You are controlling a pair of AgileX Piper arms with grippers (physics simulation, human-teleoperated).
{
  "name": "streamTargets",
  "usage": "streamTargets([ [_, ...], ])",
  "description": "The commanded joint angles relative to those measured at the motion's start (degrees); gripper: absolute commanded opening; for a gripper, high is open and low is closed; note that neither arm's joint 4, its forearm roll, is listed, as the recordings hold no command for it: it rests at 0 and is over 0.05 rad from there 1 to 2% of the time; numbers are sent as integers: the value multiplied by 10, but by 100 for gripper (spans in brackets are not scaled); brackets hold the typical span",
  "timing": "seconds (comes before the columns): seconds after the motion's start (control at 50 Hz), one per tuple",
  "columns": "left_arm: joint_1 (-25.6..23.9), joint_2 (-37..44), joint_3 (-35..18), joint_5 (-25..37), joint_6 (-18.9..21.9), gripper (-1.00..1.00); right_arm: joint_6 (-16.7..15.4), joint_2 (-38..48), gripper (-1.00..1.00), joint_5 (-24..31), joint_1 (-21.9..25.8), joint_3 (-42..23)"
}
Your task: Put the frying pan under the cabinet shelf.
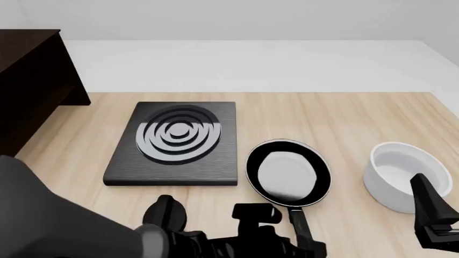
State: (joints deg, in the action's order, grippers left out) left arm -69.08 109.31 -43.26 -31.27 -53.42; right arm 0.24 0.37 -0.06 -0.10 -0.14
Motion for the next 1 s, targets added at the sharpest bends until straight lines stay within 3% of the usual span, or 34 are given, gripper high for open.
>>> streamTargets([
  [0.02, -1, 14, -7, -17, -9, 100, 0, 0, 100, 0, 0, 0],
  [0.68, 11, 53, -31, -57, -24, 100, 0, 0, 100, 0, 0, 0],
  [0.74, 11, 61, -25, -80, -47, 100, 0, 0, 100, 0, 0, 0],
  [0.84, 14, 60, -33, -69, -30, 100, 0, 0, 100, 0, 0, 0],
  [0.86, 9, 66, -23, -89, -48, 100, 0, 0, 100, 0, 0, 0],
  [0.88, 17, 63, -35, -72, -29, 100, 0, 0, 100, 0, 0, 0],
  [0.96, 18, 72, -35, -82, -36, 100, 0, 0, 100, 0, 0, 0],
  [1.0, 13, 80, -23, -107, -59, 100, 0, 0, 100, 0, 0, 0],
])
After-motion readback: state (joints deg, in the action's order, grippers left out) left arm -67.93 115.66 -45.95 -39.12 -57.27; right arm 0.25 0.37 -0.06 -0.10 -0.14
